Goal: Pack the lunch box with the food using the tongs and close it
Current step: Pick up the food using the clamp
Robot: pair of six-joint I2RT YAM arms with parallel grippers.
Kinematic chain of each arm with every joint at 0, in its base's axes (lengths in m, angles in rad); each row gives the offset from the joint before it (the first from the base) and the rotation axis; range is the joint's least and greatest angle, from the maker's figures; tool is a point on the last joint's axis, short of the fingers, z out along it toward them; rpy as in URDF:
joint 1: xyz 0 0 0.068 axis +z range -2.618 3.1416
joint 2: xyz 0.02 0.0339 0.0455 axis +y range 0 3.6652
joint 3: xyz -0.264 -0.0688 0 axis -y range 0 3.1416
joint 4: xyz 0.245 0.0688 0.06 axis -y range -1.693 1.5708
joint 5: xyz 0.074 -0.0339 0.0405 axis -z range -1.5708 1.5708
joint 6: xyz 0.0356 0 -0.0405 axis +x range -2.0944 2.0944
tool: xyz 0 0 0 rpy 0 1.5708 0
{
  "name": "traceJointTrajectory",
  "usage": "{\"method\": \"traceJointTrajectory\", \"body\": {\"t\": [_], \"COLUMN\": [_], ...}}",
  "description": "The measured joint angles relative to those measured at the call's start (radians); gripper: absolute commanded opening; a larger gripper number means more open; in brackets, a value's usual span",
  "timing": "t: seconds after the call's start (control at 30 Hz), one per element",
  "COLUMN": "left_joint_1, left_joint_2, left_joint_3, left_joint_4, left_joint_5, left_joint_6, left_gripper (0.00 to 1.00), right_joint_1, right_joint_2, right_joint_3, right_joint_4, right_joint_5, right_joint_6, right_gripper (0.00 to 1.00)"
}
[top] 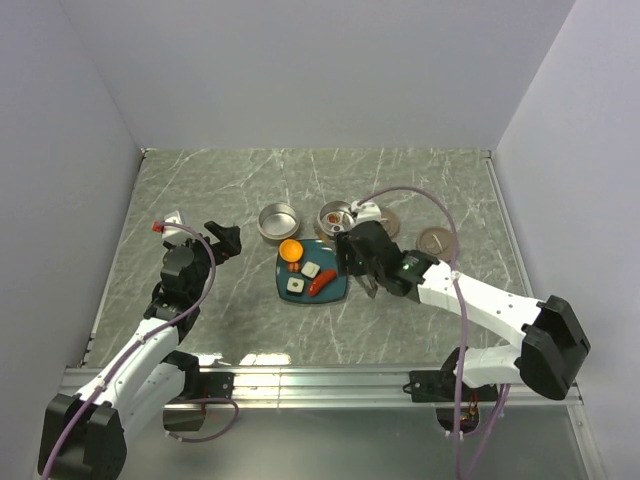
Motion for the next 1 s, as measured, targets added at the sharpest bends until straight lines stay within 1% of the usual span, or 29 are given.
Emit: {"method": "traceJointTrajectory", "body": {"t": [0.17,0.3,0.57,0.7,0.9,1.0], "left_joint_1": [0.0,0.0,0.0,0.0,0.0,0.0], "left_joint_2": [0.0,0.0,-0.001,-0.001,-0.001,-0.001], "left_joint_3": [0.0,0.0,0.0,0.0,0.0,0.0], "left_joint_4": [0.0,0.0,0.0,0.0,0.0,0.0], "left_joint_5": [0.0,0.0,0.0,0.0,0.0,0.0], "left_joint_6": [0.0,0.0,0.0,0.0,0.0,0.0], "left_gripper": [0.99,0.99,0.99,0.99,0.99,0.99], "right_joint_1": [0.09,0.097,0.097,0.097,0.097,0.097], "right_joint_2": [-0.014,0.025,0.175,0.209,0.245,0.257], "right_joint_3": [-0.034,-0.035,-0.023,-0.005,0.029,0.035], "right_joint_4": [0.036,0.076,0.102,0.111,0.132,0.135], "right_joint_5": [-0.066,-0.108,-0.143,-0.151,-0.169,-0.174], "right_joint_6": [0.005,0.007,0.005,0.0,-0.009,-0.01], "right_gripper": [0.68,0.68,0.63,0.58,0.43,0.37]}}
